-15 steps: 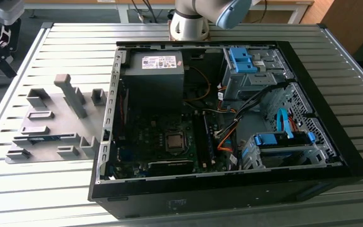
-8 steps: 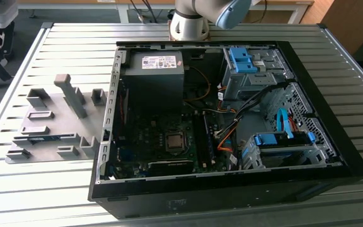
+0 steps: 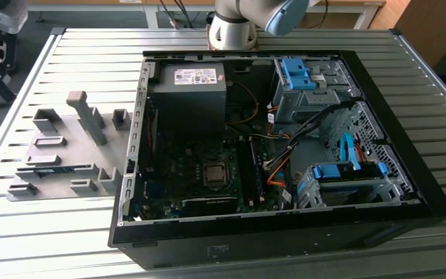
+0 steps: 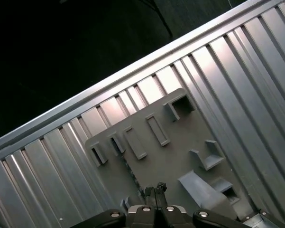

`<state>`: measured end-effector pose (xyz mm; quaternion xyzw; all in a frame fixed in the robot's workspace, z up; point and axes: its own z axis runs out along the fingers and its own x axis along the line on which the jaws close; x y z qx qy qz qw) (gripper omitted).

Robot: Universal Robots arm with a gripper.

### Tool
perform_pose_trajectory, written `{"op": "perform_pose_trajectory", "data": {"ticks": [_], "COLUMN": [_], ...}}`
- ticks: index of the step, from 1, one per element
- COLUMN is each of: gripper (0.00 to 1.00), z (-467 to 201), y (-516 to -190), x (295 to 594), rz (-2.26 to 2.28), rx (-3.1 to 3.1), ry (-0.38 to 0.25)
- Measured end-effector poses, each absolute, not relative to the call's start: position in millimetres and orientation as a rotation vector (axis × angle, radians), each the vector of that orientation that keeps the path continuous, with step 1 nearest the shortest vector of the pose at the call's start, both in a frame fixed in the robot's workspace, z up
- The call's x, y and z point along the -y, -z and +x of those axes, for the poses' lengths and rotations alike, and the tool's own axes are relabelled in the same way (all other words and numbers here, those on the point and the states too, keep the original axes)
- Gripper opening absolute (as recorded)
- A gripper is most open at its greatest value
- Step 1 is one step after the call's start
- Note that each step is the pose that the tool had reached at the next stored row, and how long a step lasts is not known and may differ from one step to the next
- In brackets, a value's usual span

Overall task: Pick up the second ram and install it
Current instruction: 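Pick up the second ram and move it above second insertion slot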

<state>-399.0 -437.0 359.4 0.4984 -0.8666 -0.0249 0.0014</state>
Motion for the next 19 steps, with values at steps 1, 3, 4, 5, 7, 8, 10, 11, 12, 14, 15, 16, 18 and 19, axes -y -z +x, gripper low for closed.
{"op": "perform_pose_trajectory", "data": {"ticks": [1,3,4,5,7,8,10,11,12,14,15,16,18,19], "gripper": [0.11,0.11,0.11,0.11,0.11,0.11,0.11,0.11,0.11,0.11,0.11,0.11,0.16,0.24], "z": [-399.0,-399.0,-399.0,-399.0,-399.0,-399.0,-399.0,-399.0,-399.1,-399.7,-399.8,-399.8,-399.9,-399.9], "y": [-358.7,-357.0,-356.2,-355.3,-353.7,-352.8,-351.1,-350.6,-350.2,-349.3,-348.9,-348.1,-346.7,-345.8], "x": [437.0,437.0,437.0,437.0,437.0,437.1,437.6,437.9,438.5,439.5,440.2,440.6,440.7,440.7], "rz": [1.587,1.637,1.660,1.684,1.731,1.749,1.775,1.784,1.789,1.794,1.798,1.807,1.839,1.859], "rx": [2.706,2.675,2.661,2.645,2.614,2.601,2.583,2.577,2.573,2.569,2.566,2.560,2.536,2.521], "ry": [0.078,0.078,0.078,0.078,0.078,0.078,0.077,0.077,0.077,0.077,0.077,0.077,0.077,0.077]}}
